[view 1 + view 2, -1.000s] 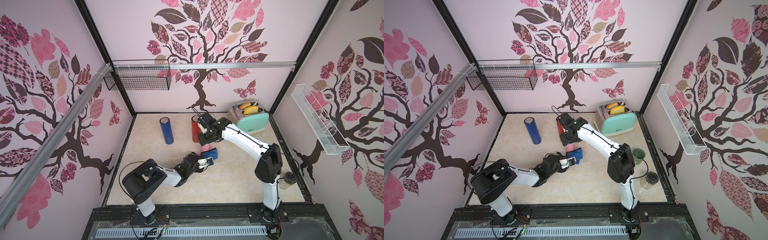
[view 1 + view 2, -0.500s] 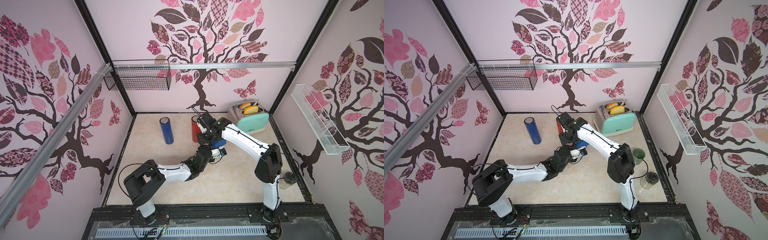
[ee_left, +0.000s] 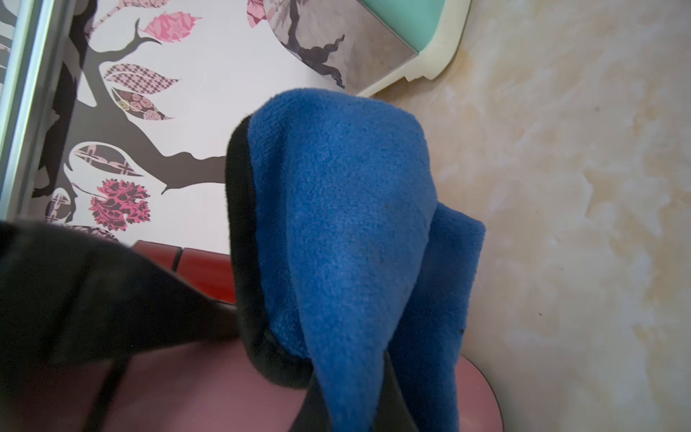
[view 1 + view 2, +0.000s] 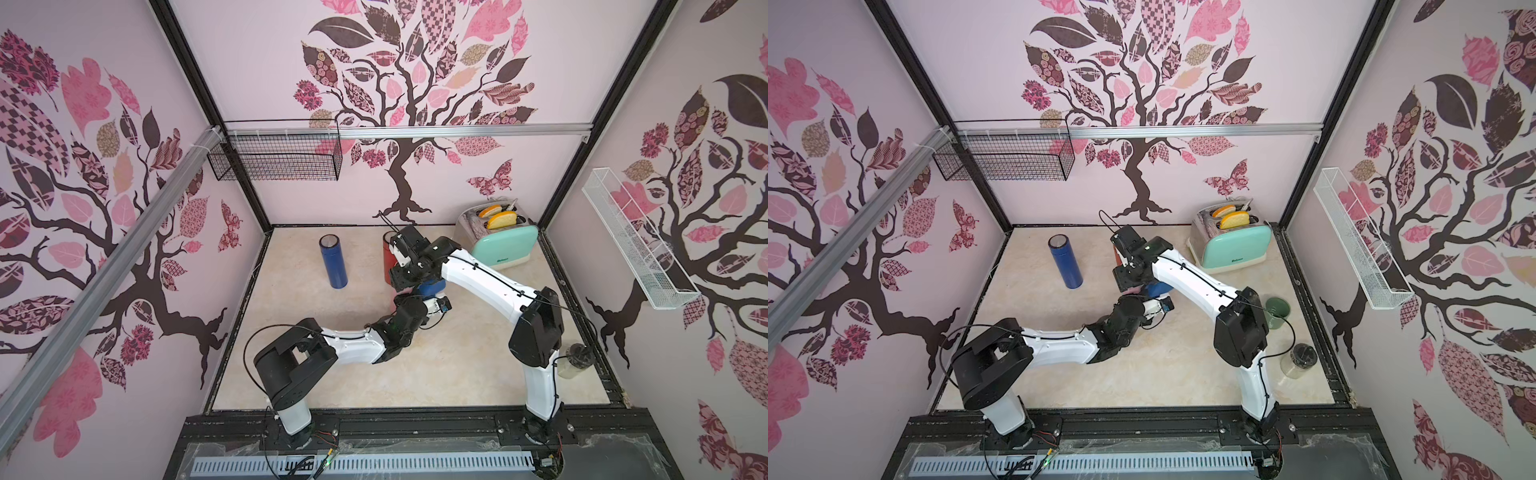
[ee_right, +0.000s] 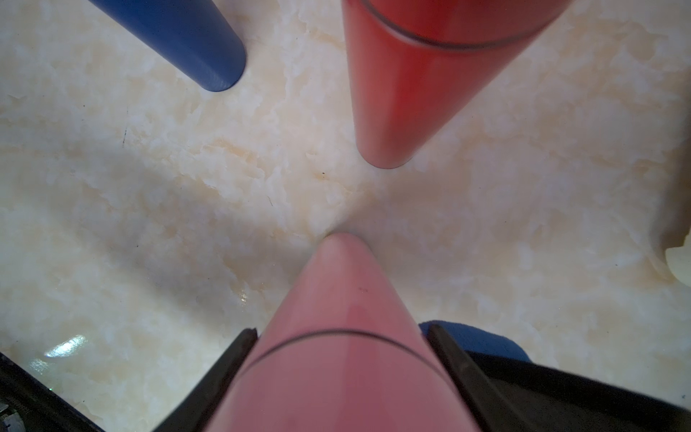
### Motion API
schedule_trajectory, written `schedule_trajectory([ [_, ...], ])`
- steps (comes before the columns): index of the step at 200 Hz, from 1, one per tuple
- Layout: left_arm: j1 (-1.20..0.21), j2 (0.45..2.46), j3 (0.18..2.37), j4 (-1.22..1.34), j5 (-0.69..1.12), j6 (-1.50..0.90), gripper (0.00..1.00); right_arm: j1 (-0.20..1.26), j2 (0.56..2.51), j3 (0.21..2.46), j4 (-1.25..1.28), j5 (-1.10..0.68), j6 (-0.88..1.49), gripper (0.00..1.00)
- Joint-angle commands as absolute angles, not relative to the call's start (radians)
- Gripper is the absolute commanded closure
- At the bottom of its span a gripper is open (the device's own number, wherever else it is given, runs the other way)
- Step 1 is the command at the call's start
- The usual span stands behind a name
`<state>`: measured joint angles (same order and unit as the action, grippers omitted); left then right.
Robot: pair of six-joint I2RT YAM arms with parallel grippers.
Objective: Wipe the surface of the thermos
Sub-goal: Wipe the dirt from the surface of the thermos.
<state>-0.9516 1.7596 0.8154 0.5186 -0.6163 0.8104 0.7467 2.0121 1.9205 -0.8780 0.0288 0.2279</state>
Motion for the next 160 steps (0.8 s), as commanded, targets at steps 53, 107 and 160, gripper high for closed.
schedule_trajectory([
  [53,-0.952,1.897,0.714,0.699,-0.785,0.857,1.0,0.741,2.035,1.96,-1.037,0.057,0.218,1.0],
  [107,-1.0,1.726,0.707,0.721,-0.804,0.96,1.0,0.727,2.035,1.968,-1.052,0.074,0.21,1.0],
  [160,-0.999,1.606,0.736,0.618,-0.818,0.966,1.0,0.727,2.037,1.969,-1.061,0.069,0.204,1.0],
])
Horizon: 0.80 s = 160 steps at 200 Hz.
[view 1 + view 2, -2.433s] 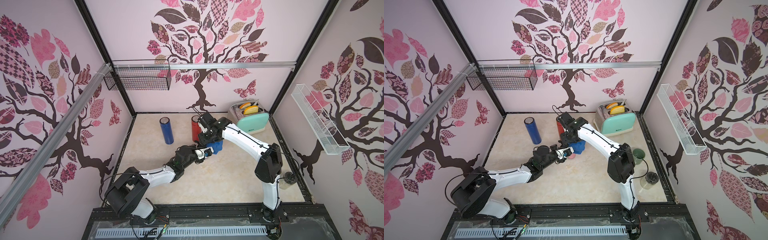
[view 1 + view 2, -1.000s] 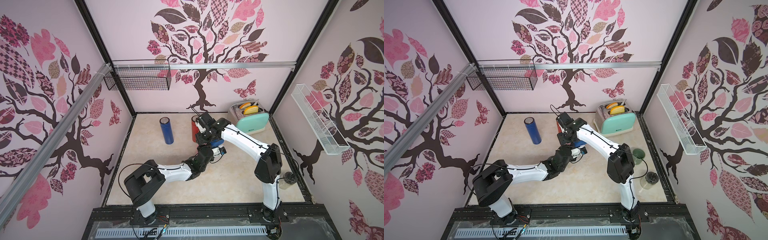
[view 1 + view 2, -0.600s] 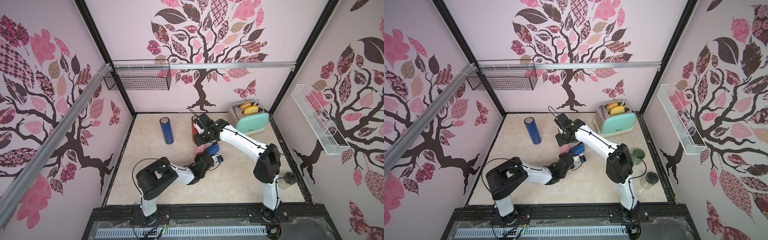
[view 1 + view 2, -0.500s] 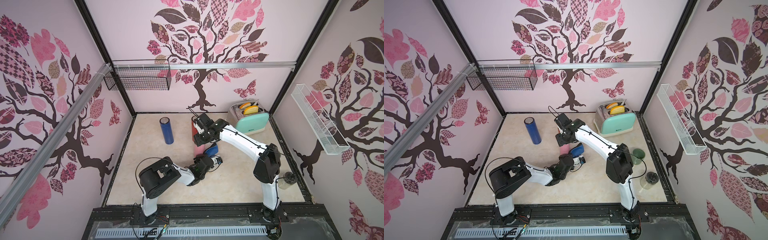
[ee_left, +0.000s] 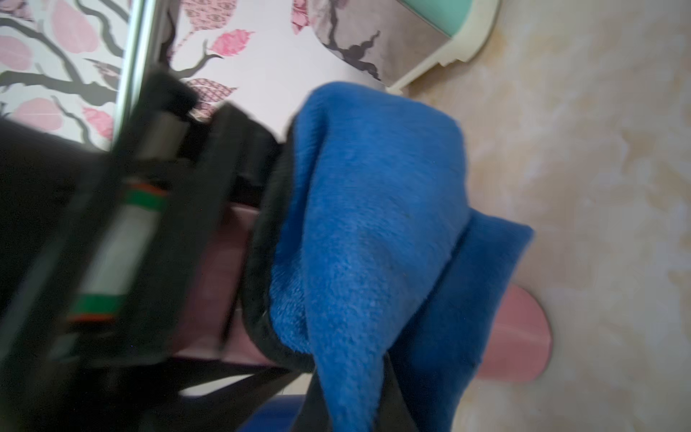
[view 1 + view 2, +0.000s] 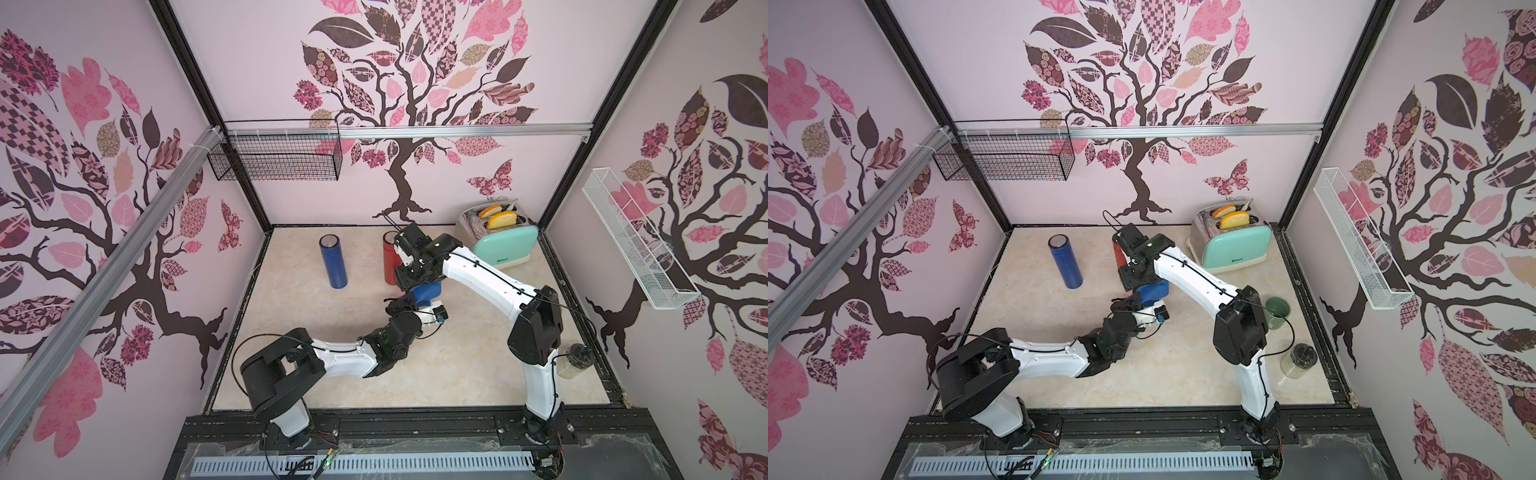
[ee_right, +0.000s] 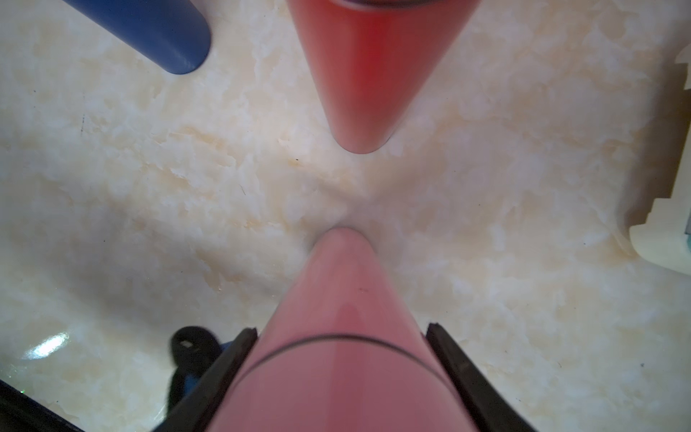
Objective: Wipe the surface of the thermos
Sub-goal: Wipe the dirt from the surface of the thermos.
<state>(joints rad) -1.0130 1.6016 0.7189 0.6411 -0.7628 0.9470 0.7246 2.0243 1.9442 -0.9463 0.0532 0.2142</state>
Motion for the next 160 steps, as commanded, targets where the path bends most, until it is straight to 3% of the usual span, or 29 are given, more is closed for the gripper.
schedule_trajectory([
  [1,-1.0,1.608,0.736,0.618,-0.819,0.966,1.0,0.727,2.037,1.969,-1.061,0.069,0.203,1.0],
  [106,-0.988,1.869,0.685,0.712,-0.815,0.836,1.0,0.724,2.013,1.96,-1.073,0.079,0.198,1.0],
  [136,-0.991,1.783,0.63,0.711,-0.788,0.774,1.0,0.717,2.018,1.97,-1.08,0.084,0.184,1.0],
  [160,-0.979,1.598,0.62,0.504,-0.699,0.601,1.0,0.708,2.021,1.975,-1.085,0.094,0.15,1.0],
])
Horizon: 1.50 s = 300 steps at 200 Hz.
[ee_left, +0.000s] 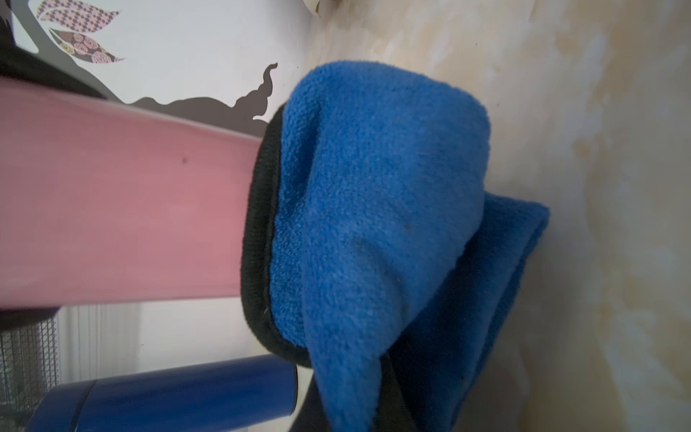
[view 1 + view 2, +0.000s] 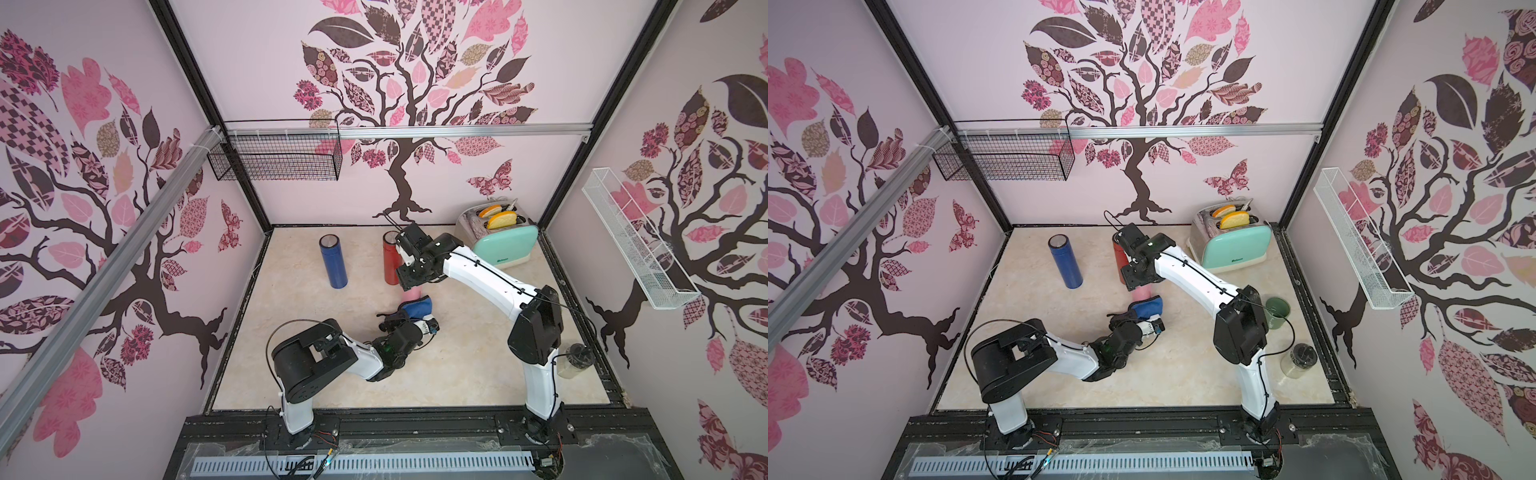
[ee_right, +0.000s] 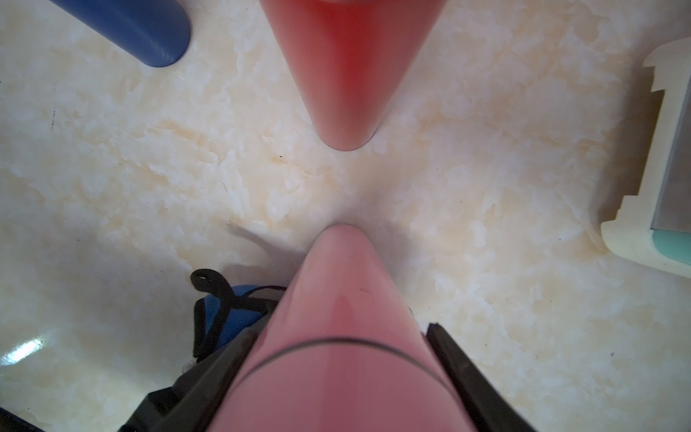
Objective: Wipe the surface of the thermos
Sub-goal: Wipe the dirt from the surface of the thermos.
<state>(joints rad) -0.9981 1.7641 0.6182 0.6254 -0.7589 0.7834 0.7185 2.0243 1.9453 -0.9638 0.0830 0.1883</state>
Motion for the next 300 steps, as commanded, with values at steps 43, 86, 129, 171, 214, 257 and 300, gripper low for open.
schedule_trajectory([
  [43,-0.872,1.313,0.672,0.089,-0.462,0.267,1.0,0.69,2.001,1.953,-1.074,0.072,0.072,1.0],
  [86,-0.82,1.184,0.695,-0.021,-0.29,0.149,1.0,0.681,1.936,1.887,-1.034,0.043,0.002,1.0],
  [129,-0.616,1.129,0.727,-0.076,0.02,-0.056,1.0,0.681,1.795,1.708,-0.923,0.001,-0.09,1.0],
  [171,-0.513,1.131,0.798,-0.113,0.257,-0.127,1.0,0.683,1.715,1.594,-0.853,-0.082,-0.163,1.0],
  [214,-0.478,1.16,0.838,-0.066,0.491,-0.211,1.0,0.713,1.635,1.504,-0.76,-0.163,-0.322,1.0],
  [257,-0.462,1.242,0.864,-0.034,0.684,-0.271,1.0,0.753,1.604,1.456,-0.742,-0.185,-0.474,1.0],
  [300,-0.46,1.333,0.807,0.135,0.714,-0.367,1.0,0.767,1.606,1.451,-0.729,-0.22,-0.494,1.0],
])
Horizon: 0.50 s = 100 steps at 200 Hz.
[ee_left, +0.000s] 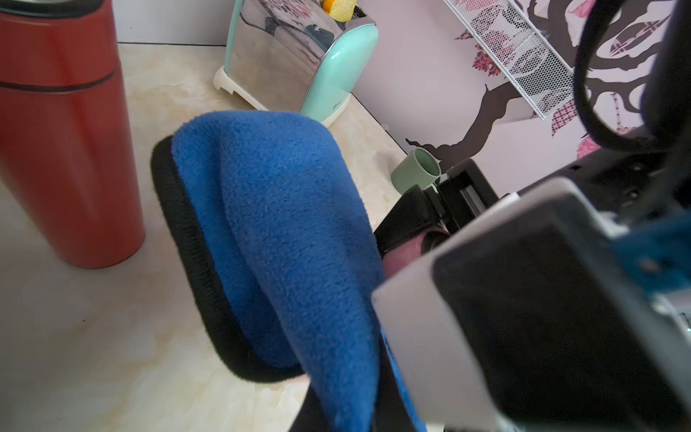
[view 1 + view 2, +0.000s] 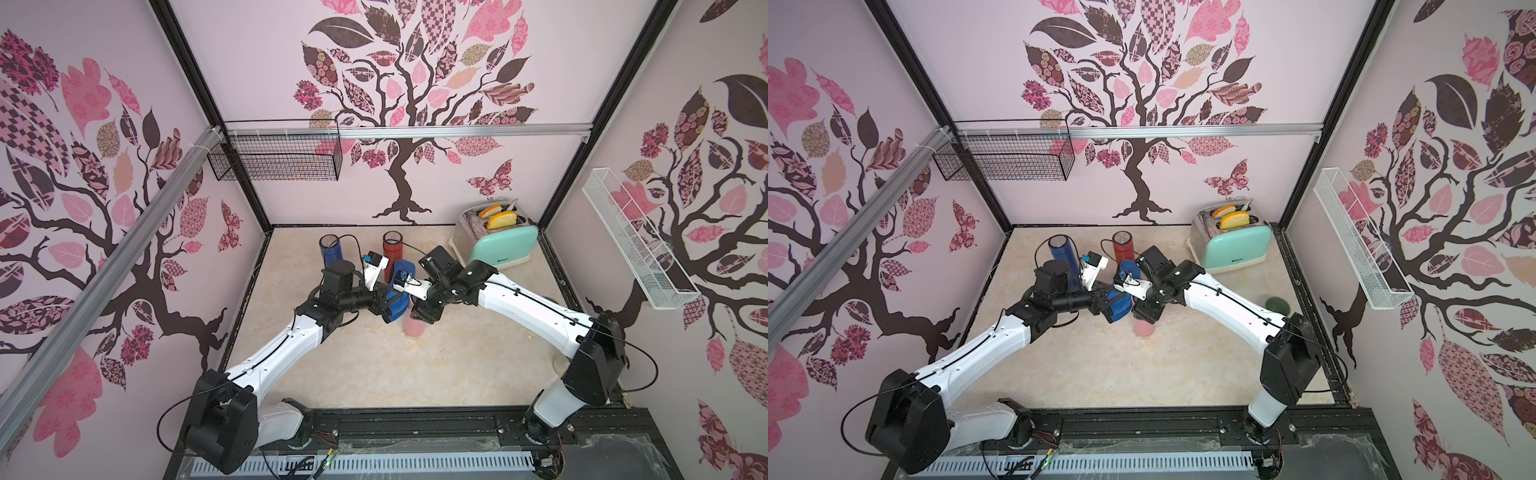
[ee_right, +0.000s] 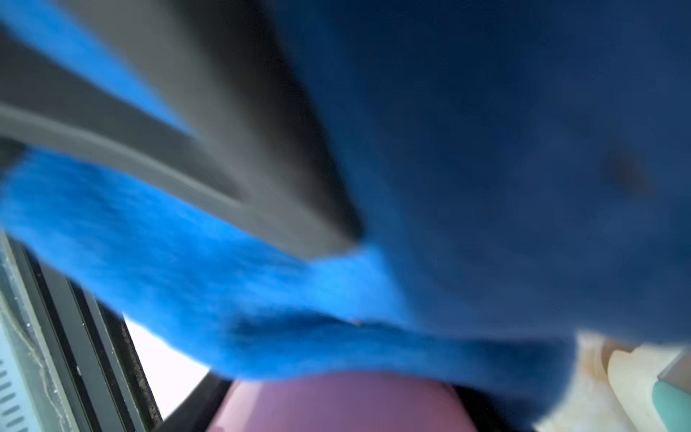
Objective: Wipe the surface of the thermos
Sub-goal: Wipe the dirt from the surface of the thermos.
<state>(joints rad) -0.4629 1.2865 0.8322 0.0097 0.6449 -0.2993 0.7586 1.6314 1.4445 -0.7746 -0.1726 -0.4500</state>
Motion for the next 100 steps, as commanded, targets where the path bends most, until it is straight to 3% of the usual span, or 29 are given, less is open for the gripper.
schedule_trajectory([
  [1,-0.46,1.335,0.806,0.14,0.715,-0.368,1.0,0.767,1.607,1.45,-0.729,-0.221,-0.495,1.0],
  [63,-0.46,1.501,0.675,0.372,0.723,-0.422,1.0,0.77,1.6,1.424,-0.726,-0.227,-0.524,1.0],
  [100,-0.46,1.529,0.625,0.376,0.706,-0.382,1.0,0.77,1.599,1.395,-0.714,-0.25,-0.561,1.0],
])
